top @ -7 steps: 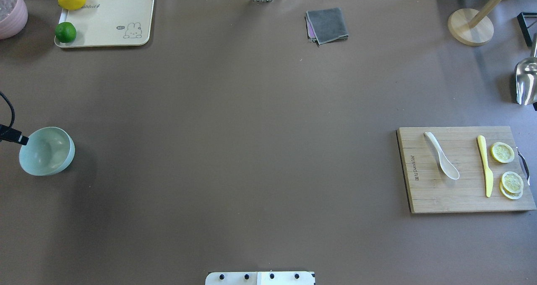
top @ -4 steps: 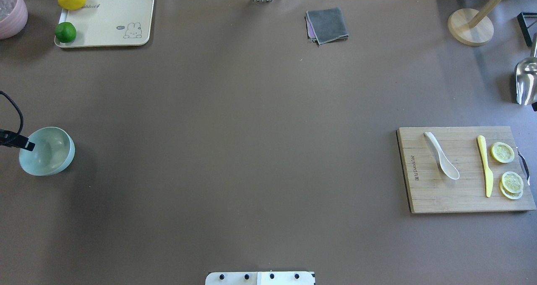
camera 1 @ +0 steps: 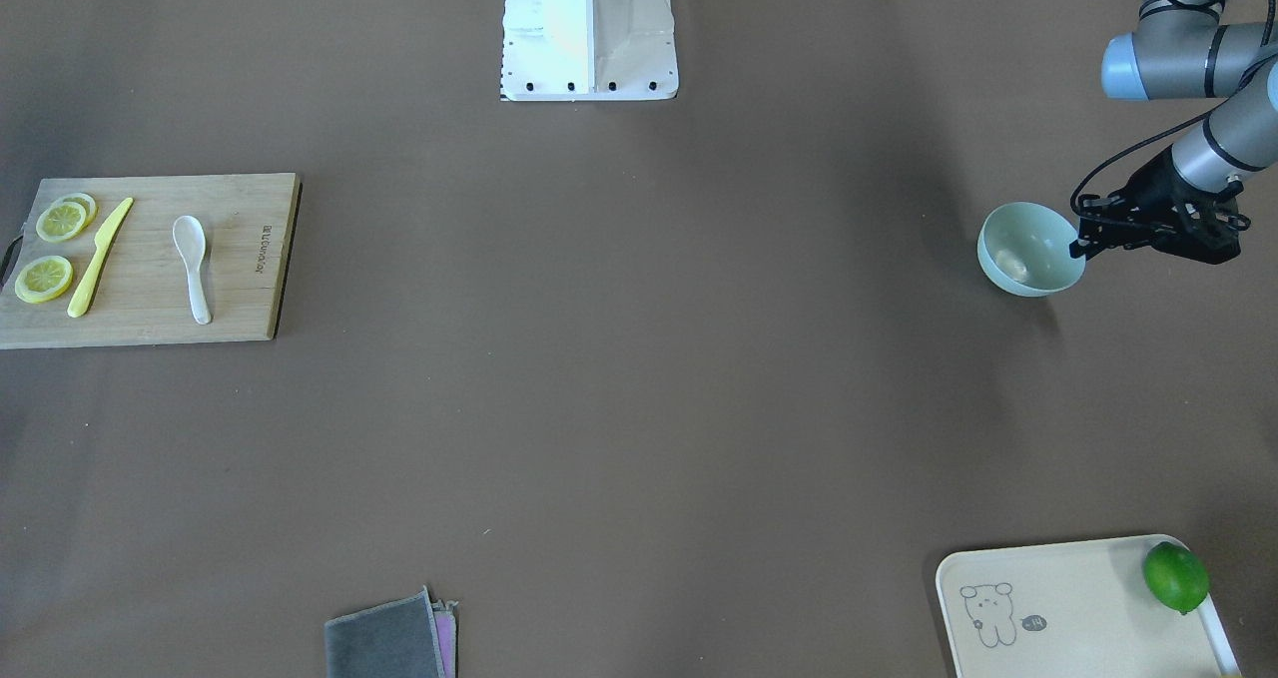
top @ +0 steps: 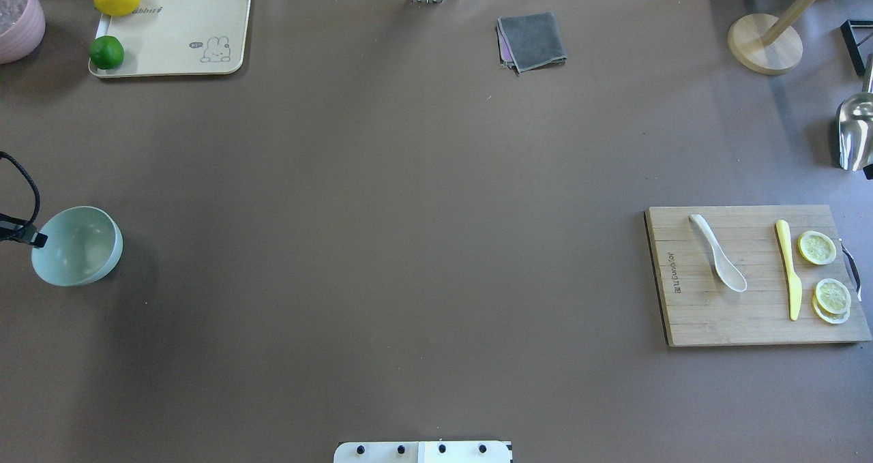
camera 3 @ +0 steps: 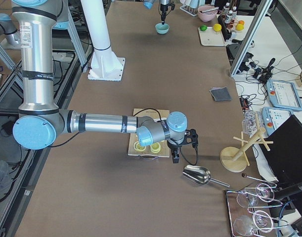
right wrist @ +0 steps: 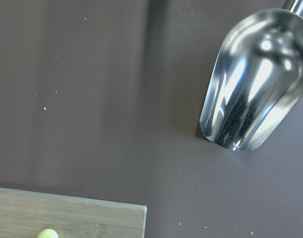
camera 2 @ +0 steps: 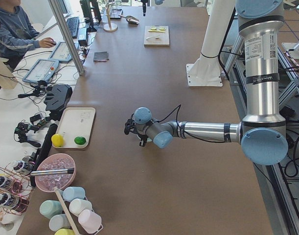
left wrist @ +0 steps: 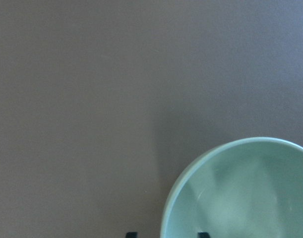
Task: Place spoon in bowl
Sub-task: 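Lower the left gripper to the rim of the pale green bowl and grasp it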
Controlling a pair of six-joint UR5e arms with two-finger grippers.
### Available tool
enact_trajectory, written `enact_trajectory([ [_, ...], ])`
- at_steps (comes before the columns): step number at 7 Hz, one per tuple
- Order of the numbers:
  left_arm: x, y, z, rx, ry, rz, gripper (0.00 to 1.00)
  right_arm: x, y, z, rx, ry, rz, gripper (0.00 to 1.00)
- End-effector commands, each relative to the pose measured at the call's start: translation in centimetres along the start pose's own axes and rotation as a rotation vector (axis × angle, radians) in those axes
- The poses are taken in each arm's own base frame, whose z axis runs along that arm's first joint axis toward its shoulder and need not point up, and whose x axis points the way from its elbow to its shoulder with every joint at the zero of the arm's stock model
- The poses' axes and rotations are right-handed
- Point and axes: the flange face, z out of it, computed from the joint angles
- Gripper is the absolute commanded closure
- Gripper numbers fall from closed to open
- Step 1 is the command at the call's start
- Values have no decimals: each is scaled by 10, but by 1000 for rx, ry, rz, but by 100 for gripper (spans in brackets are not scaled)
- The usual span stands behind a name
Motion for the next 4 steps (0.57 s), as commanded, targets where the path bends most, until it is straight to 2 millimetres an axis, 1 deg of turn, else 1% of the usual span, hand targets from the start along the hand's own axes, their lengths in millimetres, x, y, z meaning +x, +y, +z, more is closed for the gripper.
enact_trajectory([
  [1,2,-1,-1,2,2,-8,100,-2,-3,-2,5,0,0,0],
  [2,9,-4,-6,9,16,0,100,-7,-10,-5,13,-4,-6,0],
  [3,31,-18,-18,34,34,-26,100,-20,-23,-9,25,-13,16,0],
  [4,69,-41,-37,64,64,-128,100,-47,-34,-9,28,-32,35,0],
])
